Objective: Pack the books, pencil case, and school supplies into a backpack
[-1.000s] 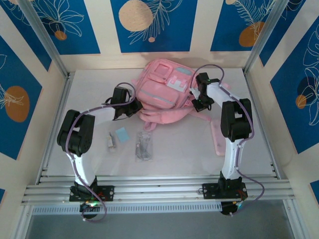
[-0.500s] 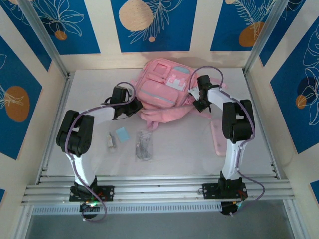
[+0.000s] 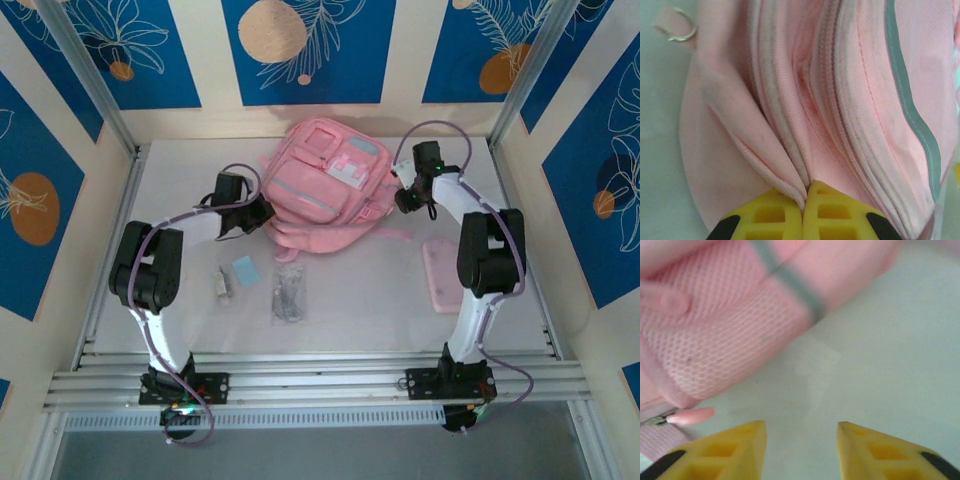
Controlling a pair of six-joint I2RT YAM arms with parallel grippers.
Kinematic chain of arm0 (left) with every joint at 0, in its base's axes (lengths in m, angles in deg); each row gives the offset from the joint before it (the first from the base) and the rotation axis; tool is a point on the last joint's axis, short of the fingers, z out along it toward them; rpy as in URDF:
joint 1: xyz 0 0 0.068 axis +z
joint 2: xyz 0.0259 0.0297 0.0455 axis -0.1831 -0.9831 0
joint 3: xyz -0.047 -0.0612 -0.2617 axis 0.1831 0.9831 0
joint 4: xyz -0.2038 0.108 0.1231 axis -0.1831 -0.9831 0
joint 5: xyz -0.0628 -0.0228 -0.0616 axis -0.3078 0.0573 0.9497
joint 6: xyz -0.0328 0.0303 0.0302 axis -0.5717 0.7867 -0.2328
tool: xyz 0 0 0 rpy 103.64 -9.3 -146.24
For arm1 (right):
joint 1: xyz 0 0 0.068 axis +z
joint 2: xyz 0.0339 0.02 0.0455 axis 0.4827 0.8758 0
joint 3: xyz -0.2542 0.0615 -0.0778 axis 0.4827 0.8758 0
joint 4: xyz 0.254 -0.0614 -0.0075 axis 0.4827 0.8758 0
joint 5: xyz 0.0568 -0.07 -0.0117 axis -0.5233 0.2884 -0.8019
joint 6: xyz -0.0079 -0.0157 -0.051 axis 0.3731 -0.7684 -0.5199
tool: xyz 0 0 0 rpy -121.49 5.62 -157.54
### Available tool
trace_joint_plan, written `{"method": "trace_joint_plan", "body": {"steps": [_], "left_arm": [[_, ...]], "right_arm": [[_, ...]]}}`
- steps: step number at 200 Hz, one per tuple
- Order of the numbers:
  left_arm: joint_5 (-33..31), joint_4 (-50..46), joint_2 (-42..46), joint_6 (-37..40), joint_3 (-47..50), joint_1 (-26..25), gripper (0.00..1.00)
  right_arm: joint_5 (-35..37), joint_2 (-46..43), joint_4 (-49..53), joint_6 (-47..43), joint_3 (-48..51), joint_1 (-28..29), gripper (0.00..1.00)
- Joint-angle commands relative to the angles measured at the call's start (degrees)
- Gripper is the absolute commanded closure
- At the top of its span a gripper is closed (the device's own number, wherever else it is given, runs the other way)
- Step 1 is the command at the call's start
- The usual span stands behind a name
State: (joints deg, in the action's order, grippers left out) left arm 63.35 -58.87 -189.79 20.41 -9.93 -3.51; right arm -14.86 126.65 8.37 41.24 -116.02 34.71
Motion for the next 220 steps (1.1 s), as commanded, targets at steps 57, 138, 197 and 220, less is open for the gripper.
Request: {"method": "trace_joint_plan", "body": {"steps": [57, 138, 197, 220], "left_arm": [[-0.4, -2.5, 1.4, 5.4, -4.3, 1.2, 1.0], [2.9, -7.3, -3.4, 10.9, -10.2, 1.4, 1.0], [2.9, -6.2, -4.9, 10.6, -11.1, 1.1, 1.0], [2.5, -6.1, -6.1, 10.7, -13.0, 1.0, 1.0]], "right_arm": [[-11.4, -6.4, 0.0, 19.8, -2.6, 7.2, 0.31], [-15.4, 13.2, -0.1, 35.8, -15.8, 7.8, 0.34], [-18.3, 8.6, -3.8, 42.7, -4.2, 14.1, 0.68], [-17.9, 5.1, -5.0, 46.6, 1.5, 16.6, 0.69]]}}
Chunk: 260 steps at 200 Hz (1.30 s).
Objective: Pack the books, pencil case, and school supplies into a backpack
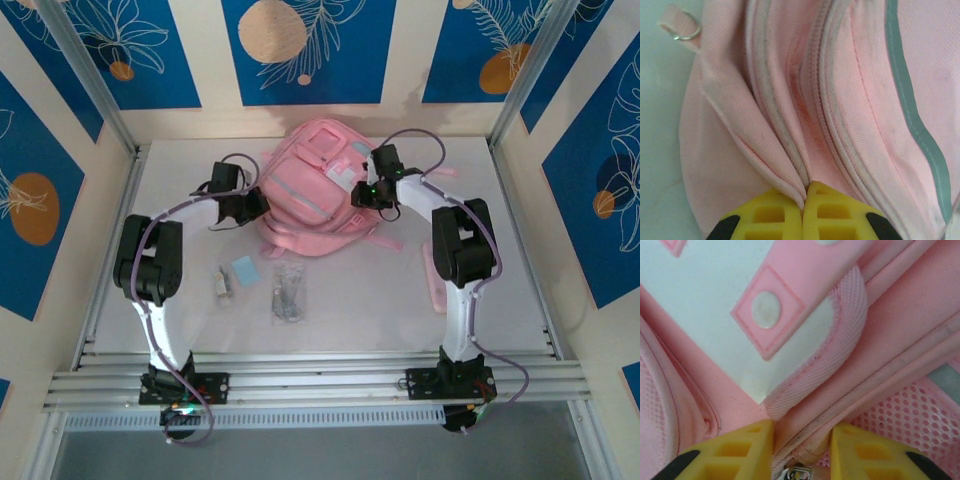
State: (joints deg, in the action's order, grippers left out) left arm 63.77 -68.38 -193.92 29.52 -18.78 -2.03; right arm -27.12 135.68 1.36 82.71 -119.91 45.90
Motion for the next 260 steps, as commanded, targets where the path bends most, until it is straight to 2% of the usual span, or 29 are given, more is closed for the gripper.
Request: {"method": "trace_joint_plan", "body": {"steps": [1, 44, 58, 66, 79, 90, 106, 128, 171, 208, 233, 260], "left_arm": [[2.1, 3.5, -2.0, 1.6, -4.3, -0.5, 1.0], [2.3, 2.2, -5.9, 3.9, -11.5, -0.4, 1.0], [2.4, 1.2, -7.7, 5.9, -14.8, -0.4, 0.98], [2.2, -0.5, -8.9, 7.3, -17.1, -0.2, 0.9], [1.0, -4.8, -10.3, 9.9, -21.2, 0.2, 0.71], [-0.7, -8.1, -10.0, 12.1, -23.2, 0.4, 0.53], [-5.2, -11.5, -7.5, 15.8, -23.2, 0.7, 0.32], [-9.3, -15.1, -2.9, 19.1, -21.4, 0.6, 0.19], [-7.8, -15.5, 6.5, 16.8, -12.2, -1.8, 0.16], [-6.6, -10.0, 12.7, 9.1, -3.3, -8.5, 0.16], [-7.2, -5.3, 13.6, 4.2, 0.3, -14.2, 0.18], [-6.4, -0.5, 10.0, 0.5, 0.3, -19.7, 0.2]], "right_arm": [[-5.8, -4.0, 2.0, 5.2, 5.5, 5.4, 0.69], [-8.2, -6.2, 3.7, 8.2, 7.1, 6.2, 0.67], [-8.2, -6.9, 3.9, 9.7, 7.7, 5.7, 0.62], [-8.3, -7.5, 3.9, 10.9, 8.2, 5.1, 0.56], [-8.8, -9.0, 3.2, 13.2, 9.9, 3.8, 0.49], [-9.1, -10.7, 1.5, 15.3, 12.2, 2.3, 0.46], [-9.5, -13.0, -2.0, 18.4, 16.0, -0.6, 0.42], [-12.9, -14.1, -7.1, 23.1, 19.2, -5.1, 0.41], [-14.6, -12.7, -12.3, 26.7, 18.1, -8.2, 0.41], [-14.0, -11.6, -13.0, 28.3, 16.8, -9.1, 0.43], [-9.4, -8.4, -11.5, 28.5, 15.1, -9.6, 0.45], [-9.3, -3.8, -14.2, 30.8, 14.9, -11.1, 0.48]]}}
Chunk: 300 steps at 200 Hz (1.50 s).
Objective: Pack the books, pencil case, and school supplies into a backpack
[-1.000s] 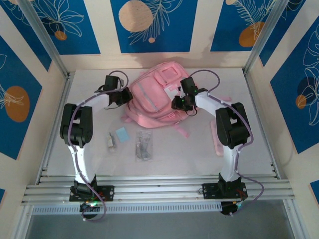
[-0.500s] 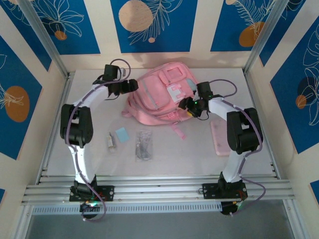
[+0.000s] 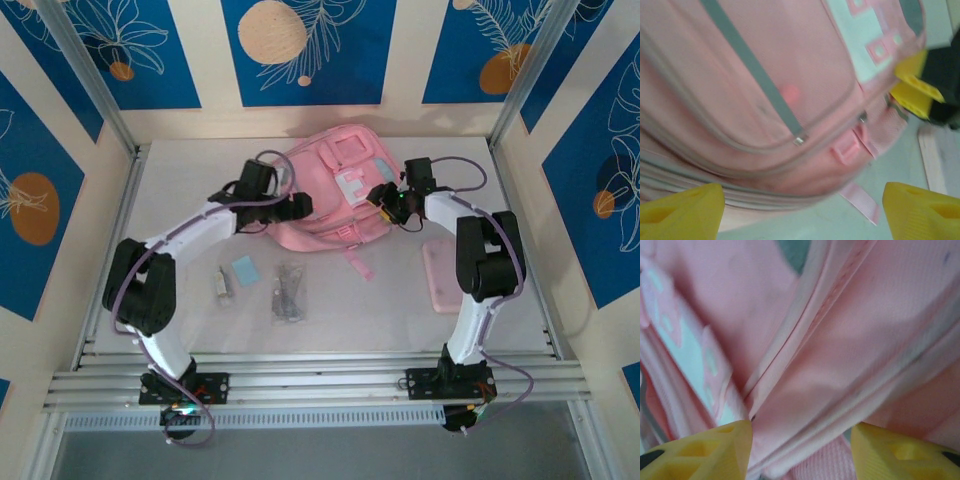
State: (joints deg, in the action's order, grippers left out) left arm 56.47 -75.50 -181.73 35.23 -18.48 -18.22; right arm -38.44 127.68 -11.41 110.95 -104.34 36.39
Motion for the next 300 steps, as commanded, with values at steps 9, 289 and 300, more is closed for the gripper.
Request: {"method": "trace_joint_plan", "body": {"steps": [9, 289, 300], "left_arm": [[1.6, 8.3, -4.3, -6.5, -0.9, -5.2, 0.21], [-25.3, -16.0, -22.0, 4.2, -15.9, -13.0, 0.45], [-25.6, -15.9, -22.1, 4.1, -15.9, -12.9, 0.45]], "right_arm": [[0.4, 5.5, -3.1, 3.6, -0.7, -1.9, 0.53], [1.1, -2.9, -24.9, 24.4, 18.9, 8.4, 1.0], [0.9, -2.6, -25.0, 24.5, 18.7, 8.5, 1.0]]}}
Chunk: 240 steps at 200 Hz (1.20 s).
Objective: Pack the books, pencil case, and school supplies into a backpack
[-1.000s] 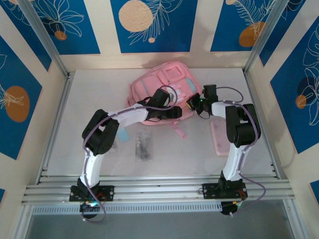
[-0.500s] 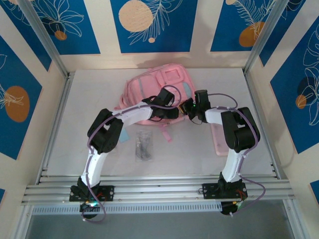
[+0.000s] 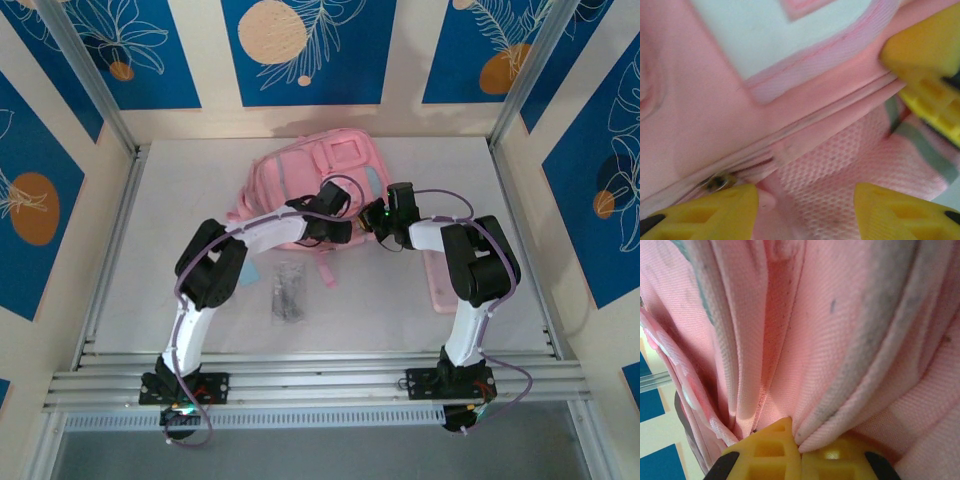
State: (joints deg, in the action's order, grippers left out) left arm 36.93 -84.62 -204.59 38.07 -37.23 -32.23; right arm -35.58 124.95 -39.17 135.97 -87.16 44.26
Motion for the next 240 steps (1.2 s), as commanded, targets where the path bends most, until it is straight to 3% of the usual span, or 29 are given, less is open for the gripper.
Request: {"method": "trace_joint_plan", "body": {"steps": [1, 46, 81, 115, 185, 240], "left_arm": [[-6.0, -6.7, 0.7, 1.3, 2.8, 1.1, 0.45], [-4.0, -8.1, -1.0, 0.7, 0.1, 1.2, 0.46], [-3.4, -9.3, 3.7, 2.1, 1.6, 1.3, 0.36], [-1.8, -7.4, 8.8, 2.0, 4.2, 1.2, 0.35], [-2.7, -5.5, 0.6, 1.1, -0.1, 1.5, 0.52], [-4.5, -9.1, -6.5, 1.8, -8.5, 2.1, 0.56]], "right_arm": [[-1.9, 0.2, 2.7, -0.5, 1.5, 0.6, 1.0], [-2.5, 0.7, 3.1, -1.2, 0.8, 0.9, 1.0], [-2.4, 0.6, 3.0, -1.4, 1.1, 0.8, 1.0], [-2.7, 0.6, 2.8, -1.6, 0.9, 0.9, 1.0], [-2.9, 0.7, 1.9, -1.9, 1.2, 1.2, 1.0], [-3.8, 1.6, -0.9, -1.9, 1.5, 1.7, 1.0]]}}
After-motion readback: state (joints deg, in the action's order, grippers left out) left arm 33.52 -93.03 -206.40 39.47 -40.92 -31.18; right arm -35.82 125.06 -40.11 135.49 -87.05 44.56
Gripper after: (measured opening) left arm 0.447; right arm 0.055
